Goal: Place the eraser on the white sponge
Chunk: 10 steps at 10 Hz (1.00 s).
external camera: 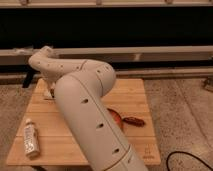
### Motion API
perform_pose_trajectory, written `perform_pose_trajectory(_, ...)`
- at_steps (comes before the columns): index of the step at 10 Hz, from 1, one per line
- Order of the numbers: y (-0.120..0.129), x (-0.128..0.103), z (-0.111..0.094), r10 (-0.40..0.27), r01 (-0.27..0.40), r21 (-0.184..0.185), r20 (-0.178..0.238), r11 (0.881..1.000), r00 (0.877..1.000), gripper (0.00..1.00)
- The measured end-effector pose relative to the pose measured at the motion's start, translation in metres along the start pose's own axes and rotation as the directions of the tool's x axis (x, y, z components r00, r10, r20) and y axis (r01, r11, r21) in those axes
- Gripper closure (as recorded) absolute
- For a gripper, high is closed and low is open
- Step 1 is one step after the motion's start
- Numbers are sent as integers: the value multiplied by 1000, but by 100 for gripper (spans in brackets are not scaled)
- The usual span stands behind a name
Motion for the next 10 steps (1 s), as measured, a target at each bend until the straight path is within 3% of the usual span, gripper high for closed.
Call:
perform_pose_trajectory(4, 7, 1, 9, -7, 7, 5, -2, 1000, 1000, 22)
perform_pose_trajectory(5, 5, -1, 10, -5, 5, 4, 3, 1000, 1000, 16)
perform_pose_trajectory(9, 5, 0, 14, -9, 9, 9, 5, 1000, 1000, 15)
perform_pose_trajectory(10, 7, 0, 14, -12, 12, 8, 6, 1000, 1000, 21)
